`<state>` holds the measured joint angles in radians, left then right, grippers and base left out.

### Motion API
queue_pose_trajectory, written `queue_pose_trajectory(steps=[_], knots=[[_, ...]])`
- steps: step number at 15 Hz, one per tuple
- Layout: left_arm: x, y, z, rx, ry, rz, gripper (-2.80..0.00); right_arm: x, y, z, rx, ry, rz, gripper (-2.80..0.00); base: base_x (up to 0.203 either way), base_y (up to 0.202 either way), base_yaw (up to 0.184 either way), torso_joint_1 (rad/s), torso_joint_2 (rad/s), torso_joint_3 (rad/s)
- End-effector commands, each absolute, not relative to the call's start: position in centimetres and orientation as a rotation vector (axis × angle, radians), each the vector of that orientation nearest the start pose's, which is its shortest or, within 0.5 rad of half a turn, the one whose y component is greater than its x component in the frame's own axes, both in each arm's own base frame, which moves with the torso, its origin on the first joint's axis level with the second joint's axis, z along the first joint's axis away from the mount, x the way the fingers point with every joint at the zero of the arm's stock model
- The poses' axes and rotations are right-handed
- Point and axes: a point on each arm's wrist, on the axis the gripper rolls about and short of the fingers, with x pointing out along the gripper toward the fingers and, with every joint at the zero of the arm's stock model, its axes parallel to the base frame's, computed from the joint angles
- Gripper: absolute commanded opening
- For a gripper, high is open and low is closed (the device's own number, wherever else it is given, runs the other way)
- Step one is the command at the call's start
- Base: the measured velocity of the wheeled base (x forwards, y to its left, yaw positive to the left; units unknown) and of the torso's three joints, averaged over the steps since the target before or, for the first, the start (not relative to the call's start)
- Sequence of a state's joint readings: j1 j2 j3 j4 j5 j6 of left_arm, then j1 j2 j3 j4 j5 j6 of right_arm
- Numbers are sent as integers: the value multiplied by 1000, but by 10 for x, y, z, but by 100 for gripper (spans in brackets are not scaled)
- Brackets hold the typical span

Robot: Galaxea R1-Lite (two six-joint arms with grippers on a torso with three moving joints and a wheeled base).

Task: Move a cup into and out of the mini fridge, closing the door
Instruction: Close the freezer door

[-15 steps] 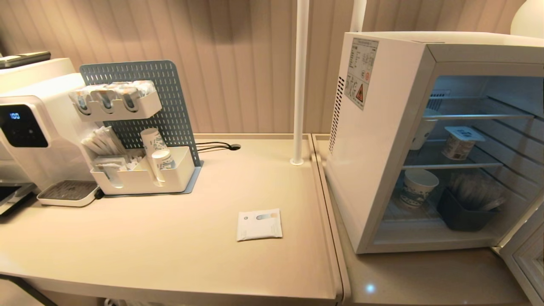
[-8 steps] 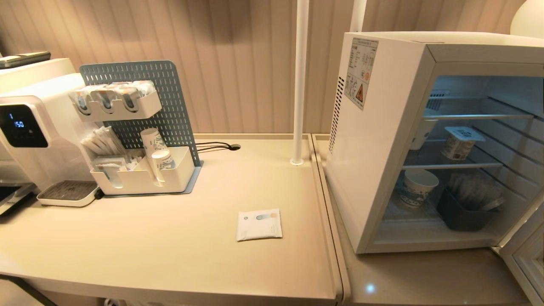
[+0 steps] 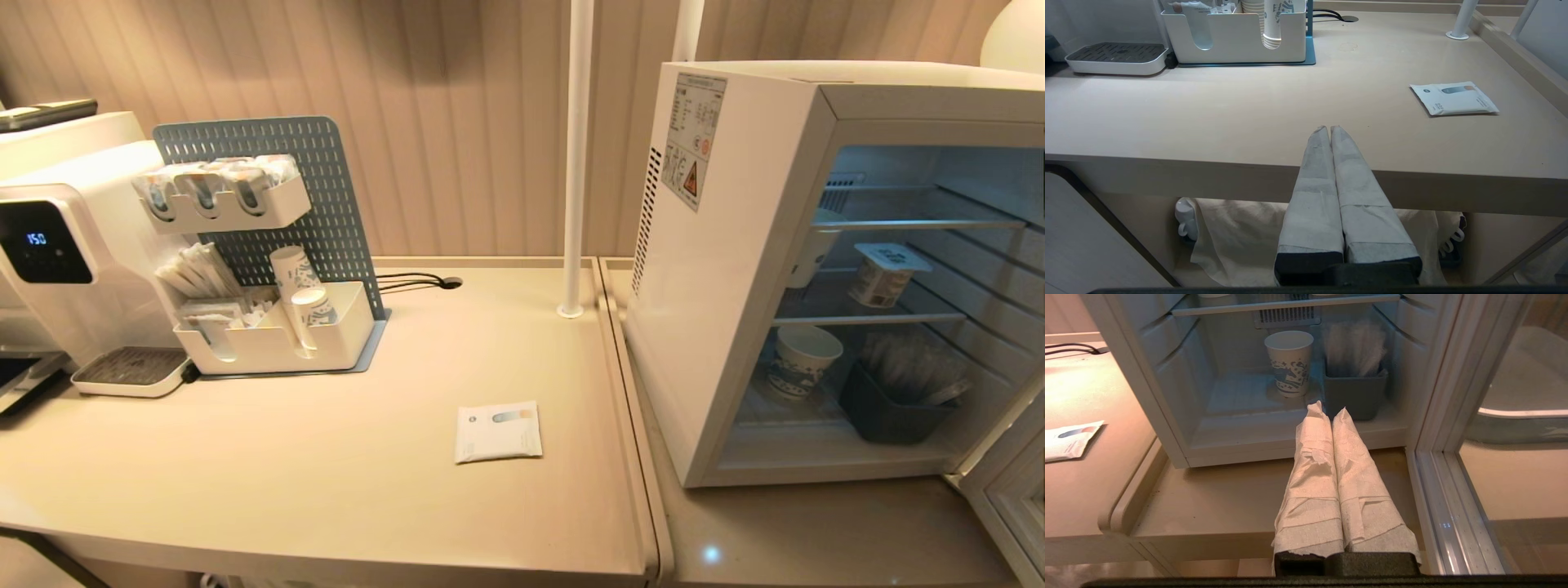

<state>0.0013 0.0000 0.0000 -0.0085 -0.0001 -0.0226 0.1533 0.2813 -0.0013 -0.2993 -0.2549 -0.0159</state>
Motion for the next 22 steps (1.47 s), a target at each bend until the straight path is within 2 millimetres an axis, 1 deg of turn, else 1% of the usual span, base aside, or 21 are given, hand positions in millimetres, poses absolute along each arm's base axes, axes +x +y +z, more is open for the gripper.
queue_pose_trajectory(steps=[1, 2, 4, 6, 9, 11, 13, 14, 15, 17, 18, 19, 21, 22], knots=[[-23, 0, 76, -23, -6, 1, -280, 4, -5, 111, -10, -14, -132, -280, 0, 0, 0, 0, 0, 0], [-23, 0, 76, -23, -6, 1, -280, 4, -5, 112, 0, -10, -147, -280, 0, 0, 0, 0, 0, 0], [-23, 0, 76, -23, -6, 1, -280, 4, -5, 107, 34, 4, -158, -280, 0, 0, 0, 0, 0, 0], [-23, 0, 76, -23, -6, 1, -280, 4, -6, 104, 135, 24, -179, -280, 0, 0, 0, 0, 0, 0], [-23, 0, 76, -23, -6, 1, -280, 4, -6, 104, 140, 30, -198, -280, 0, 0, 0, 0, 0, 0], [-23, 0, 76, -23, -6, 1, -280, 4, -6, 105, 141, 31, -247, -280, 0, 0, 0, 0, 0, 0], [-23, 0, 76, -23, -6, 1, -280, 1, -6, 99, 150, 52, -272, -280, 0, 0, 0, 0, 0, 0], [-23, 0, 76, -23, -6, 1, -280, -5, -6, 97, 165, 19, -257, -280, 0, 0, 0, 0, 0, 0], [-23, 0, 76, -23, -6, 1, -280, -13, -5, 95, 180, -43, -191, -280, 0, 0, 0, 0, 0, 0], [-23, 0, 76, -23, -6, 1, -280, -23, 0, 90, 171, -120, 32, -280, 0, 0, 0, 0, 0, 0], [-23, 0, 76, -25, -6, 1, -280, -24, 1, 87, 150, -116, 78, -280, 0, 0, 0, 0, 0, 0], [-23, 0, 76, -23, -6, 1, -280, -24, 1, 85, 105, -88, 81, -280, 0, 0, 0, 0, 0, 0], [-23, 0, 76, -25, -6, 1, -280, -23, 0, 76, -18, -4, -1, -280, 0, 0, 0, 0, 0, 0], [-23, 0, 76, -25, -6, 1, -280, -23, 0, 74, -42, 17, 3, -280, 0, 0, 0, 0, 0, 0]])
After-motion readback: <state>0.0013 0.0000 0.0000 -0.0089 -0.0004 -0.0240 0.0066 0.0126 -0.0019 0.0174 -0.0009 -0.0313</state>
